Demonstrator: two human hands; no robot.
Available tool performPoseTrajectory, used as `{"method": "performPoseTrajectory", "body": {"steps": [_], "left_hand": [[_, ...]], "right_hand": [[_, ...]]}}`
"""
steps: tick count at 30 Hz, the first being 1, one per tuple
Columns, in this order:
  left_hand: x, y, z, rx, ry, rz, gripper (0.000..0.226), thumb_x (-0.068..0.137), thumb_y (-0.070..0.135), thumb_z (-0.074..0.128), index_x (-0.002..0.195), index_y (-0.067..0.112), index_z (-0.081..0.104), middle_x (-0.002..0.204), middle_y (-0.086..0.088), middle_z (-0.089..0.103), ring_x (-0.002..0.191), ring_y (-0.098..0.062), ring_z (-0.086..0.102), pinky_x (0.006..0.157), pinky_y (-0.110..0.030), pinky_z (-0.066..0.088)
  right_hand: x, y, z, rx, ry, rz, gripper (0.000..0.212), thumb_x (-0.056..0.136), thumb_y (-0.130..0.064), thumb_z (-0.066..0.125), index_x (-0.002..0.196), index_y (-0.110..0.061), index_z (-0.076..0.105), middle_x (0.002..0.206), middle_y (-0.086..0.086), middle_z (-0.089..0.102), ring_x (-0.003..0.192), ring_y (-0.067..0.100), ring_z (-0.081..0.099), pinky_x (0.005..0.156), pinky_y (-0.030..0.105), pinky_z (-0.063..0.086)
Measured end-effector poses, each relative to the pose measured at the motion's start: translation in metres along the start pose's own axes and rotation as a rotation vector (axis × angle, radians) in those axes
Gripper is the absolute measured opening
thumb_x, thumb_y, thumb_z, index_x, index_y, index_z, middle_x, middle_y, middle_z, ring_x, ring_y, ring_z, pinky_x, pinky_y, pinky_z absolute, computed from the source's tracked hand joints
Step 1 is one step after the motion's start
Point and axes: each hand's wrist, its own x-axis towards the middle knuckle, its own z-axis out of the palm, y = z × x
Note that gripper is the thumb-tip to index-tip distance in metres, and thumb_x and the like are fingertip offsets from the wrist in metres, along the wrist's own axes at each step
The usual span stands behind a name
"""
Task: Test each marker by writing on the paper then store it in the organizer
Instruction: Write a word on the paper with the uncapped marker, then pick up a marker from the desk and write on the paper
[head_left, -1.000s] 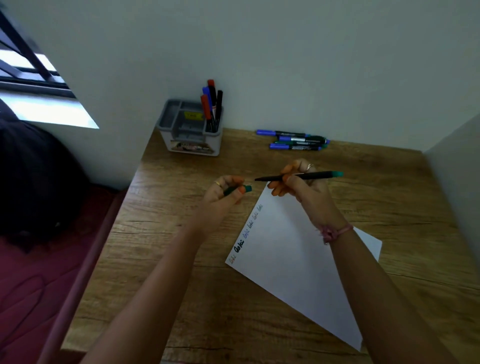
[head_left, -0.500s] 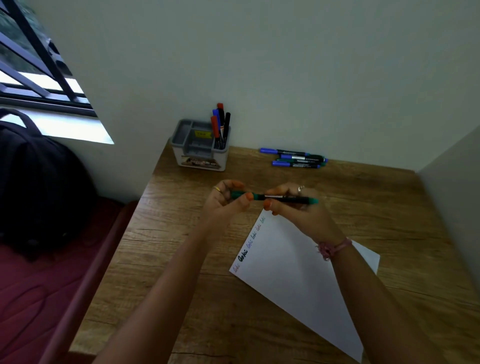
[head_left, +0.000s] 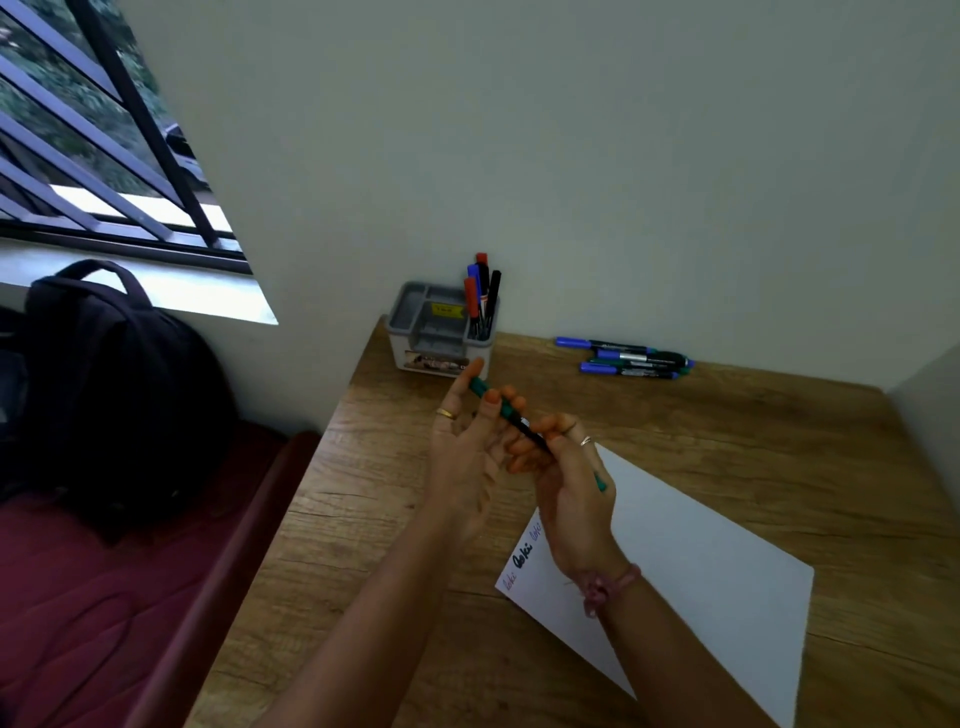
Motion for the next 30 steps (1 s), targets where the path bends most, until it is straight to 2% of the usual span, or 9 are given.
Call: {"method": "performPoseTrajectory", "body": {"steps": [6,9,11,14,16,18,20,24,30], "left_hand": [[0.005,0.003,-0.011,0.0,-0.028,-0.009,0.04,0.091,0.01,0.05,0.131,0.015,0.048,0.092,-0.005,0.063,0.083,-0.013,0.064,0.065,-0.027,0.056],[0.007,0.009,-0.016,-0.012,-0.021,-0.019,0.042,0.086,0.008,0.056,0.128,0.013,0.051,0.096,-0.009,0.066,0.085,-0.017,0.066,0.069,-0.029,0.057],[0.011,0.016,-0.019,0.035,0.006,0.021,0.041,0.084,0.006,0.057,0.125,0.009,0.051,0.099,-0.012,0.066,0.087,-0.018,0.067,0.072,-0.03,0.057],[0.03,0.041,-0.022,0.115,0.108,0.162,0.036,0.085,0.002,0.058,0.121,0.006,0.051,0.101,-0.013,0.066,0.089,-0.019,0.068,0.07,-0.027,0.057],[0.049,0.066,-0.023,0.159,0.186,0.266,0.031,0.086,0.003,0.059,0.116,0.011,0.052,0.101,-0.012,0.066,0.091,-0.019,0.068,0.07,-0.028,0.058],[0.07,0.092,-0.025,0.212,0.217,0.372,0.031,0.086,0.005,0.062,0.113,0.016,0.053,0.099,-0.011,0.067,0.093,-0.02,0.067,0.074,-0.031,0.058],[0.091,0.114,-0.025,0.269,0.228,0.492,0.029,0.086,0.007,0.064,0.111,0.018,0.054,0.098,-0.011,0.068,0.095,-0.02,0.067,0.079,-0.032,0.055],[0.13,0.135,-0.026,0.392,0.279,0.65,0.027,0.086,0.01,0.065,0.11,0.018,0.055,0.098,-0.017,0.066,0.094,-0.018,0.066,0.088,-0.035,0.053],[0.176,0.119,-0.044,0.665,0.302,0.656,0.026,0.087,0.009,0.063,0.11,0.02,0.059,0.106,-0.016,0.065,0.099,-0.019,0.065,0.091,-0.042,0.053]], "right_hand": [[0.003,0.005,0.005,-0.046,-0.031,-0.007,0.018,0.082,-0.02,0.047,0.083,-0.009,0.06,0.075,0.01,0.059,0.069,0.018,0.056,0.066,0.029,0.048],[0.007,-0.002,-0.005,-0.23,-0.202,-0.059,0.02,0.087,-0.02,0.047,0.099,-0.009,0.058,0.079,0.004,0.063,0.073,0.017,0.06,0.069,0.03,0.051],[0.011,-0.007,-0.018,-0.34,-0.28,-0.052,0.027,0.086,-0.016,0.057,0.112,-0.011,0.052,0.086,-0.004,0.068,0.081,0.011,0.065,0.07,0.023,0.052],[0.019,-0.009,-0.048,-0.671,-0.226,-0.082,0.037,0.084,-0.02,0.067,0.116,-0.027,0.05,0.092,-0.011,0.068,0.092,-0.001,0.062,0.078,0.013,0.046],[0.026,-0.005,-0.074,-1.049,-0.174,-0.167,0.033,0.085,-0.038,0.06,0.115,-0.036,0.049,0.107,-0.016,0.063,0.101,-0.004,0.056,0.087,0.014,0.041],[0.034,0.006,-0.097,-1.301,-0.17,-0.142,0.045,0.084,-0.047,0.048,0.126,-0.031,0.048,0.124,-0.008,0.057,0.114,0.007,0.051,0.099,0.03,0.041],[0.039,0.018,-0.111,-1.391,-0.195,-0.094,0.054,0.086,-0.052,0.039,0.136,-0.03,0.042,0.138,-0.005,0.048,0.126,0.014,0.045,0.106,0.037,0.035],[0.041,0.031,-0.116,-1.561,-0.254,-0.176,0.065,0.085,-0.057,0.02,0.138,-0.026,0.04,0.145,-0.007,0.038,0.135,0.008,0.03,0.109,0.025,0.016],[0.043,0.031,-0.117,-1.597,-0.261,-0.181,0.068,0.084,-0.058,0.015,0.14,-0.028,0.037,0.148,-0.01,0.033,0.13,-0.004,0.015,0.108,0.021,0.009]]}}
